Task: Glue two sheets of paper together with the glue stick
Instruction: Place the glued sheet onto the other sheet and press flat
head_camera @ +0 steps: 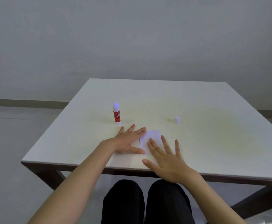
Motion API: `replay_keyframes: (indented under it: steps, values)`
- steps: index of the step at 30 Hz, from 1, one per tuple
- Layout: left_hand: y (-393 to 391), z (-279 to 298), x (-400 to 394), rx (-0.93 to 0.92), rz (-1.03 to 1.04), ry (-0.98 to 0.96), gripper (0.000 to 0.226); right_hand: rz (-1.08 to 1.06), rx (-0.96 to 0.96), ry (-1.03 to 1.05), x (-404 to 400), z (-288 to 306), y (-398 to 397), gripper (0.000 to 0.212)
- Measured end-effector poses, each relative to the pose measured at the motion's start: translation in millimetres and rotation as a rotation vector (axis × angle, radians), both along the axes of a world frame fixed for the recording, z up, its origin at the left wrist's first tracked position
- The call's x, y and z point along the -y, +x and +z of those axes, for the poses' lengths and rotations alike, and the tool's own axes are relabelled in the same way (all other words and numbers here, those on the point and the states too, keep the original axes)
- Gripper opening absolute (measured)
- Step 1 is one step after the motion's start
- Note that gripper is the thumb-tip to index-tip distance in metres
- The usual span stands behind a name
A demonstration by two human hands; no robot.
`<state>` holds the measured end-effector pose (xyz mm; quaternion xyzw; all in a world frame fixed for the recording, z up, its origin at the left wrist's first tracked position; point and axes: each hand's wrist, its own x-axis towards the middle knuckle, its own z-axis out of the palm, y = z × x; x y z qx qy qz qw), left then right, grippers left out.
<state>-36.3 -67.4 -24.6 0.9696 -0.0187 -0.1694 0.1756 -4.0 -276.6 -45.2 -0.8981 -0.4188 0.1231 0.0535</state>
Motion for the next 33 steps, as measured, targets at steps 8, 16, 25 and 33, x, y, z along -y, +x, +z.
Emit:
replay_keyframes:
  steps: [8,16,25,33]
  values:
    - [-1.1,3.0,1.9,-0.009,0.004,0.006,0.091,0.020,0.081,0.062,-7.4,-5.5,-20.7,0.105]
    - [0.7,1.2,0.3,-0.009,0.002,0.008,0.092,-0.144,0.056,-0.027,-20.8,6.5,22.2,0.090]
    - [2.0,1.0,-1.0,-0.020,-0.012,0.017,0.094,-0.114,0.031,-0.011,-21.3,3.8,37.6,0.078]
    - [0.8,0.7,0.4,-0.018,-0.011,0.008,0.097,0.129,0.077,0.064,-19.8,-6.7,0.9,0.092]
